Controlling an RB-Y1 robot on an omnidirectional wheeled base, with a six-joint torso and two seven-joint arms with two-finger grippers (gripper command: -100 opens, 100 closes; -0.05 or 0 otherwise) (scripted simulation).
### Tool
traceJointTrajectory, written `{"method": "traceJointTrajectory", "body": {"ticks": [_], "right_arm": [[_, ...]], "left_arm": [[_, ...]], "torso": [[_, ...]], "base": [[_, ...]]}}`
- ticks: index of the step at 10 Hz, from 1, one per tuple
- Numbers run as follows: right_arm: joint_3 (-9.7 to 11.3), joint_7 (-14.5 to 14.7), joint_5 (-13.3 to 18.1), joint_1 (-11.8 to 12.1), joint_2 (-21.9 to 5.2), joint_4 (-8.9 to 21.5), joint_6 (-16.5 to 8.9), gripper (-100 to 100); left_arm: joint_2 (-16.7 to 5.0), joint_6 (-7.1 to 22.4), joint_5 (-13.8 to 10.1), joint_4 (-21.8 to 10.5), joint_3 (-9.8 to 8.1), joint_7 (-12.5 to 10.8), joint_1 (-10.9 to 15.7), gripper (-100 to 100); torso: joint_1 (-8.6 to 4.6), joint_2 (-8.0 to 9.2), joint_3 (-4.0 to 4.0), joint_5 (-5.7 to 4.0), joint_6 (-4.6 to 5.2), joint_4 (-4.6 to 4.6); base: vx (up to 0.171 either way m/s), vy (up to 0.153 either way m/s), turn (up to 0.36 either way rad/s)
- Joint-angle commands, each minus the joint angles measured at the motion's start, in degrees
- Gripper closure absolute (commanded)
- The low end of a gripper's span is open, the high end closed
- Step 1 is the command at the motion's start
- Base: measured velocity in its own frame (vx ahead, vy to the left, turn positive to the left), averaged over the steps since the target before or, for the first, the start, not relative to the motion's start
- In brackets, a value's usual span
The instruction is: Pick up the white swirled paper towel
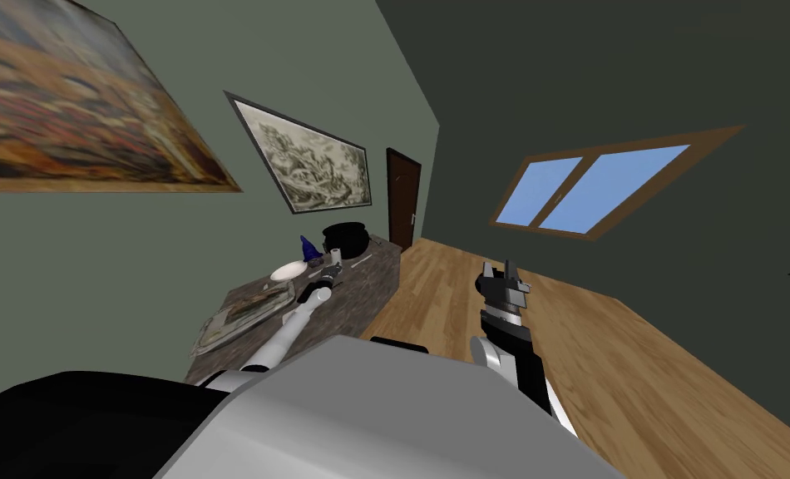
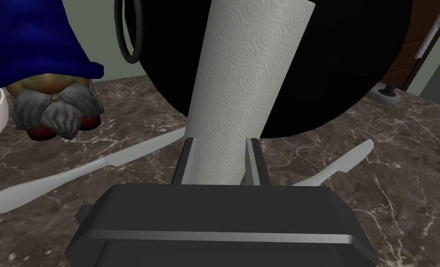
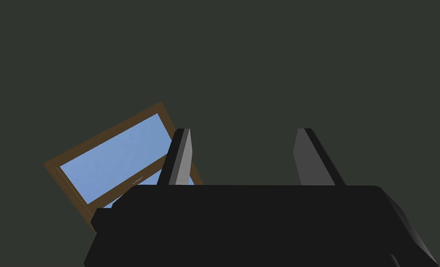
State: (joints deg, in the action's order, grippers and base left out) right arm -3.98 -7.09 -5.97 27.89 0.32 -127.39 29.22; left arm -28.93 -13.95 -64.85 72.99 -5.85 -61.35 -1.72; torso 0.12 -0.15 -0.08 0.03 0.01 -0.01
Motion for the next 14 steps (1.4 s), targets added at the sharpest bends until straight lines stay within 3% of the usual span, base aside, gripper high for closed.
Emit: {"method": "traceJointTrajectory", "body": {"ticks": [1,3,5,7,10,11,14], "right_arm": [[0.0,0.0,0.0,0.0,0.0,0.0,0.0,0],[0.0,0.0,0.0,0.0,0.0,0.0,0.0,0],[0.0,0.0,0.0,0.0,0.0,0.0,0.0,0],[0.0,0.0,0.0,0.0,0.0,0.0,0.0,0],[0.0,0.0,0.0,0.0,0.0,0.0,0.0,0],[0.0,0.0,0.0,0.0,0.0,0.0,0.0,0],[0.0,0.0,0.0,0.0,0.0,0.0,0.0,0]], "left_arm": [[0.0,0.0,0.0,0.0,0.0,0.0,0.0,100],[0.1,-1.6,0.1,-1.2,-0.32,0.0,-1.0,-100],[0.5,-3.8,0.0,-2.2,-0.44,-0.3,-1.9,-100],[2.4,-5.2,0.8,-3.0,-0.25,0.4,-2.5,-100],[4.4,-4.5,2.8,-3.6,0.49,2.4,-1.9,-100],[4.0,-3.6,3.9,-3.7,1.07,3.1,-0.8,-100],[3.7,-3.6,4.2,-3.9,1.32,2.9,-0.1,-100]], "torso": [[0.0,0.0,0.0,0.0,0.0,0.0],[0.1,-0.16,-0.09,0.02,0.04,-0.02],[-0.02,0.11,0.06,0.0,0.0,0.03],[-0.19,0.04,0.03,-0.04,0.04,0.02],[0.17,-0.04,-0.02,0.02,0.05,0.01],[0.28,-0.13,-0.07,0.05,0.07,0.0],[0.59,-0.68,-0.38,0.12,0.04,-0.12]], "base": [[-0.007,-0.004,0.008],[-0.025,-0.004,0.066],[-0.085,-0.065,0.101],[-0.054,-0.07,0.001],[-0.036,0.023,-0.069],[0.065,0.111,-0.133],[0.099,0.105,-0.04]]}}
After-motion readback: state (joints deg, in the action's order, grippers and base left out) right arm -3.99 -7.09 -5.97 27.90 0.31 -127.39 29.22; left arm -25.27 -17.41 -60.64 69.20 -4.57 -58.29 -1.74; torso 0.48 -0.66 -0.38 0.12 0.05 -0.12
